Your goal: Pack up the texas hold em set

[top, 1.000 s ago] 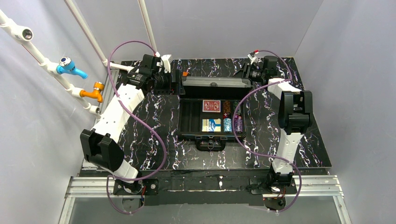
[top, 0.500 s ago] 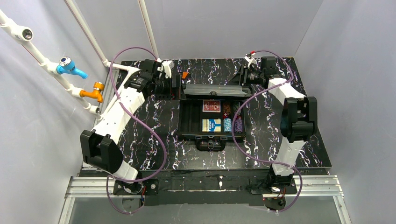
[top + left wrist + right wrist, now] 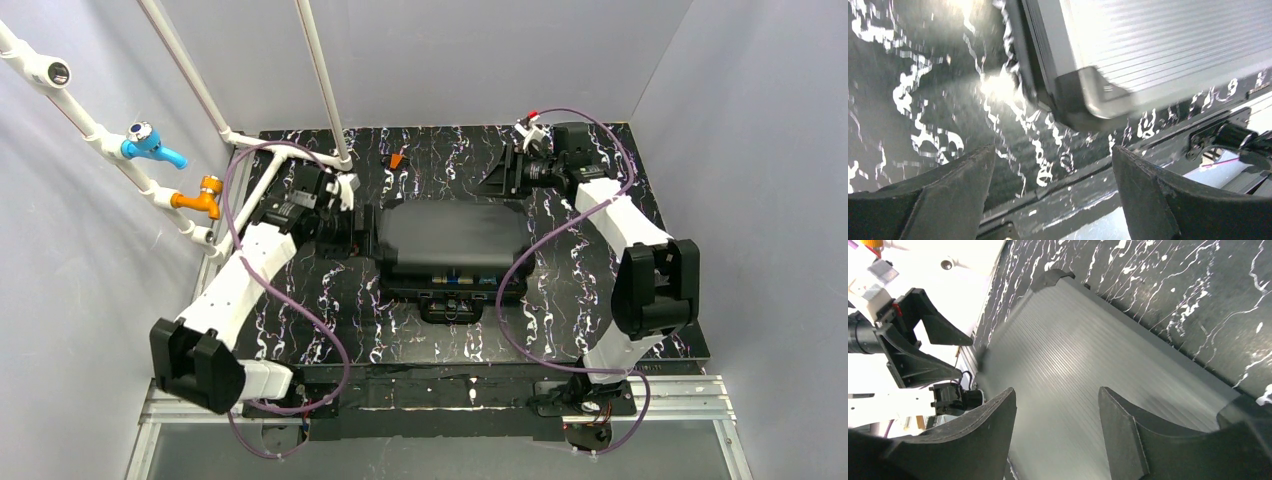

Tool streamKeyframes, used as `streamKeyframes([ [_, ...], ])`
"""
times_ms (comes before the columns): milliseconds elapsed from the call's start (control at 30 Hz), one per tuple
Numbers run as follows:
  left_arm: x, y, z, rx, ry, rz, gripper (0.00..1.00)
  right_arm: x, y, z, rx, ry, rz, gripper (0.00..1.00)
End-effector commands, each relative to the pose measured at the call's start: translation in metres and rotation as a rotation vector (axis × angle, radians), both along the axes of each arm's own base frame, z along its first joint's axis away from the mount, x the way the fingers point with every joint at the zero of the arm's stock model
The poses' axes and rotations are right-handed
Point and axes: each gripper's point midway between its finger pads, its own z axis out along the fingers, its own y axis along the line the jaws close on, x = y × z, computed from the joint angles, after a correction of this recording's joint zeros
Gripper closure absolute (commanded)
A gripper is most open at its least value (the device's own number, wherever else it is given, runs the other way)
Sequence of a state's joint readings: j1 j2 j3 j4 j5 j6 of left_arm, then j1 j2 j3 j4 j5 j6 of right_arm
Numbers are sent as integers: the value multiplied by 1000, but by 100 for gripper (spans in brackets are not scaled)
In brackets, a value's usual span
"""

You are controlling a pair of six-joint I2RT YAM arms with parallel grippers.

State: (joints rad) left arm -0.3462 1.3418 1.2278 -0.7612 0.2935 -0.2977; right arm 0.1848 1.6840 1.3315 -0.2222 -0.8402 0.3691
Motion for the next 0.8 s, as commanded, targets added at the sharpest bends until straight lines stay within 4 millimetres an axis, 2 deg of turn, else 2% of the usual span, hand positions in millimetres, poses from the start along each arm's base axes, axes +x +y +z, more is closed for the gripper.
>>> streamKeyframes([
  [0,-49,26,-11,67,78,16,14,-22,12,10,-20,-18,10,30],
  [100,-60,32,-13,75,79,32,14,-34,23,7,-44,-9,25,30],
  [200,-62,33,-10,71,64,31,14,-45,30,0,-81,-1,39,30],
  [333,-60,25,2,26,39,1,14,-60,30,-12,-162,8,34,31],
  [533,-46,9,15,-29,-2,-35,16,-81,21,-27,-269,29,-18,36],
  [667,-36,-2,13,-5,-10,-78,18,-93,4,-39,-370,73,-129,42],
  [700,-33,-5,12,2,-12,-85,18,-94,-2,-40,-391,78,-190,42],
  [767,-27,-11,11,7,-10,-100,19,-102,-17,-43,-414,89,-304,33],
])
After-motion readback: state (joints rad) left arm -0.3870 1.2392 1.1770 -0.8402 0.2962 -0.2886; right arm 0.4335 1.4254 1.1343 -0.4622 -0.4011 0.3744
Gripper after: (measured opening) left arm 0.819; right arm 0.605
